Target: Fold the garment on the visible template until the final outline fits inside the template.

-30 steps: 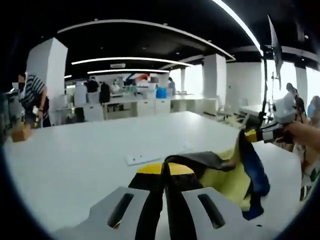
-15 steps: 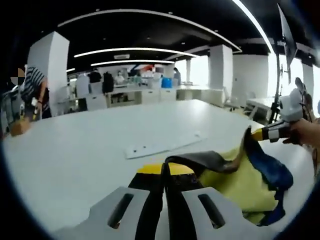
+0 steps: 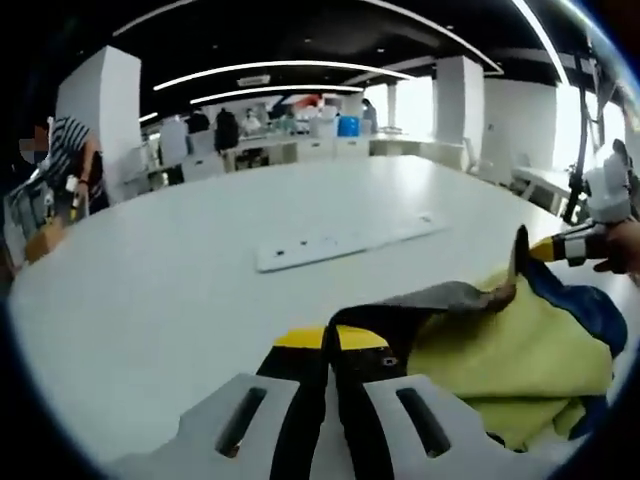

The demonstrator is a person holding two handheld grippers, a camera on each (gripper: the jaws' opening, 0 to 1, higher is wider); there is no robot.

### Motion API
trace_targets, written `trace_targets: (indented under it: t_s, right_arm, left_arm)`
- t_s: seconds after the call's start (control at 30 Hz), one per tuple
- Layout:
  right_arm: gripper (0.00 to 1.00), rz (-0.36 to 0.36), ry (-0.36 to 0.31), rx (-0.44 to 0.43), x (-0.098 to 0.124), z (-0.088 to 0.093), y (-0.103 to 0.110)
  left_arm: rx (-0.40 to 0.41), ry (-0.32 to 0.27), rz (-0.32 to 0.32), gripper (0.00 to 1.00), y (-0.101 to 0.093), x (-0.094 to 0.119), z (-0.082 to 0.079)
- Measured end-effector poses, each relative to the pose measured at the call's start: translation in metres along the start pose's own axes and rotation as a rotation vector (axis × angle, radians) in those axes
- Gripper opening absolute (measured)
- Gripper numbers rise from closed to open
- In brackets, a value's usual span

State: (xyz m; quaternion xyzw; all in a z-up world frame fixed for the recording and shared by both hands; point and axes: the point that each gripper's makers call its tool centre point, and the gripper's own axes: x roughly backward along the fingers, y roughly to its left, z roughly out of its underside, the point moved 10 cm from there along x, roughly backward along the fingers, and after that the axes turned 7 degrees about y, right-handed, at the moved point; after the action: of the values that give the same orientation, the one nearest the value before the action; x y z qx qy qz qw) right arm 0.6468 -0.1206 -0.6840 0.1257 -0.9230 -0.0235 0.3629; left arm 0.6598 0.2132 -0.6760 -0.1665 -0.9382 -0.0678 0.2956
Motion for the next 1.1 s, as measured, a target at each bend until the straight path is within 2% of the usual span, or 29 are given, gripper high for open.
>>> trace_targets:
  t_s: [0.13, 0.23, 0.33, 0.47, 0.6, 0.9, 1.0, 1.1]
  right_arm:
    - [0.0, 0.009, 0.012, -0.003, 0.0, 0.002, -0.002]
    - [0.03, 0.001, 0.023, -0.001, 0.001, 0.003, -0.001]
    - [0.22, -0.025, 0.029, -0.018, 0.002, 0.003, 0.001]
    - [0.35, -0.065, -0.003, 0.017, 0.01, -0.004, 0.009]
    - [0.54, -0.106, -0.012, 0.065, 0.022, -0.009, 0.018]
    - [0.75, -0.222, 0.008, 0.196, 0.056, -0.01, 0.039]
    - [0.8, -0.303, 0.032, 0.222, 0.07, -0.007, 0.051]
    - [0.81, -0.347, 0.046, 0.286, 0.083, -0.003, 0.061]
  left_arm:
    - [-0.018, 0.019, -0.001, 0.0, 0.002, -0.003, 0.004]
    - [-0.029, 0.02, -0.011, 0.08, 0.005, -0.001, 0.003]
    - [-0.019, -0.003, -0.007, 0.17, 0.007, 0.005, 0.0]
    - [-0.023, -0.012, -0.012, 0.27, 0.01, 0.014, -0.003]
    - [-0.028, -0.02, -0.011, 0.36, 0.012, 0.026, -0.005]
    - [-0.027, -0.055, 0.044, 0.53, 0.012, 0.068, -0.004]
    - [-0.045, -0.066, 0.066, 0.58, 0.003, 0.082, 0.002]
    - [-0.07, -0.052, 0.113, 0.61, -0.004, 0.089, 0.012]
